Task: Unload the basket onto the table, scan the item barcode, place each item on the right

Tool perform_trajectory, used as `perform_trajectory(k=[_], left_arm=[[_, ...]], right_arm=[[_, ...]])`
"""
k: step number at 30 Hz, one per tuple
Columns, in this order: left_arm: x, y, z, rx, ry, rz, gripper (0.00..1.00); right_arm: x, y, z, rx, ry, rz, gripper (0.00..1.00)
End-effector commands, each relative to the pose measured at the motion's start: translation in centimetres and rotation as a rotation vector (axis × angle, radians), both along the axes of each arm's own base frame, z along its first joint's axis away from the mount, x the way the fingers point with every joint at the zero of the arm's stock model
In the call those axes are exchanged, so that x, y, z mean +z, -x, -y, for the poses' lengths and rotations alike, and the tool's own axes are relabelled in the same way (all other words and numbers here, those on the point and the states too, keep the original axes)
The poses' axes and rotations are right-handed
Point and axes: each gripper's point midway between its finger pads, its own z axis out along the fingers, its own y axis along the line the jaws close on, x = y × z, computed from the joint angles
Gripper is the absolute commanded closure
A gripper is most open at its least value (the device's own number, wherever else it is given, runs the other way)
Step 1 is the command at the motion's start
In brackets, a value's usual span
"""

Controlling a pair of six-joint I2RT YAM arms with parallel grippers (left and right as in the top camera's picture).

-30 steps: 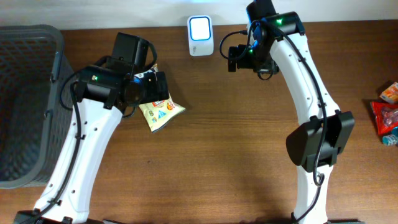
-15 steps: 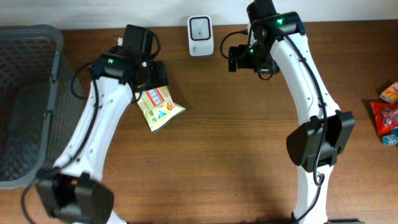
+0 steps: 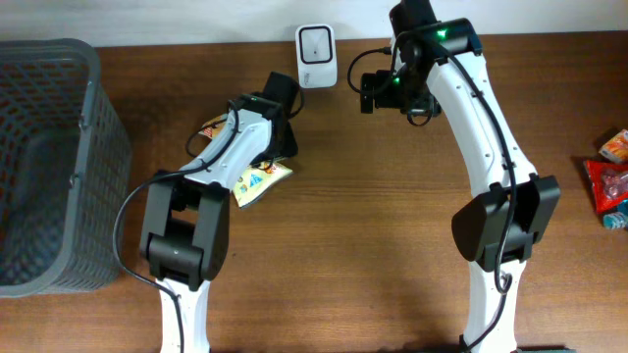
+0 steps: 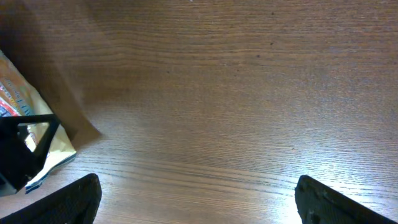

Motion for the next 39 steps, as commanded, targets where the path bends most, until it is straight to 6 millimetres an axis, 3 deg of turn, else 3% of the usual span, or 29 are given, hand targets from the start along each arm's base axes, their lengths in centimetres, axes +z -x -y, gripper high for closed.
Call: perform_trajectory(k=[1, 3, 6, 8, 11, 13, 14, 15, 16, 17, 21, 23, 26, 27, 31, 34, 39], left_arm=[[-0.8, 0.3, 0.3, 0.001, -0.015, -0.014, 0.79], [-0.9, 0.7, 0.2, 0.000, -0.020, -0.028, 0.99], [-1.0, 1.6, 0.3, -0.020, -0.025, -0.067, 1.00], [-1.2, 3.1, 3.8, -0.216, 0.074, -0.122, 1.00], [-0.8, 5.3, 8.7, -0.364, 0.166, -0.149, 1.00], [-0.1, 5.4, 10.0, -0.390, 0.170, -0.136, 1.00], [0.2, 5.3, 10.1, -0.393, 0.172, -0.130, 0.92], [0.6, 5.0, 10.2, -0.391, 0.174, -0.123, 0.38], [1.1, 4.7, 9.8, -0.381, 0.175, -0.121, 0.18], [1.8, 4.3, 9.2, -0.366, 0.174, -0.126, 0.08], [7.1, 1.8, 5.5, -0.277, 0.181, -0.107, 0.05], [9.2, 0.0, 2.7, -0.214, 0.172, -0.066, 0.03], [9.0, -1.3, -2.8, -0.071, 0.085, -0.055, 0.01], [9.0, -1.3, -3.5, -0.057, 0.078, -0.057, 0.01], [9.0, -2.1, -6.4, 0.022, 0.079, -0.047, 0.01], [9.0, -2.3, -7.5, 0.045, 0.080, -0.044, 0.01], [9.0, -2.5, -8.9, 0.068, 0.057, -0.039, 0.01]], right_arm=[[-0.2, 0.0, 0.2, -0.001, 0.004, -0.004, 0.02], [-0.2, 0.0, 0.2, -0.001, 0.004, -0.004, 0.02], [-0.2, 0.0, 0.2, -0.001, 0.004, -0.004, 0.02], [-0.2, 0.0, 0.2, -0.001, 0.004, -0.004, 0.02], [-0.2, 0.0, 0.2, -0.001, 0.004, -0.004, 0.02], [-0.2, 0.0, 0.2, -0.001, 0.004, -0.004, 0.02], [-0.2, 0.0, 0.2, -0.001, 0.004, -0.004, 0.02], [-0.2, 0.0, 0.2, -0.001, 0.004, -0.004, 0.02], [-0.2, 0.0, 0.2, -0.001, 0.004, -0.004, 0.02], [-0.2, 0.0, 0.2, -0.001, 0.004, -0.004, 0.02], [-0.2, 0.0, 0.2, -0.001, 0.004, -0.004, 0.02], [-0.2, 0.0, 0.2, -0.001, 0.004, -0.004, 0.02], [-0.1, -0.2, 0.1, -0.001, 0.000, 0.007, 0.02], [0.0, -0.3, 0.0, -0.001, -0.004, 0.011, 0.02], [1.0, -1.7, -4.4, 0.068, -0.197, 0.071, 0.02], [-1.3, -1.9, -6.7, 0.114, -0.193, 0.063, 0.02], [-9.8, -1.3, -10.8, 0.205, -0.217, -0.053, 0.02]])
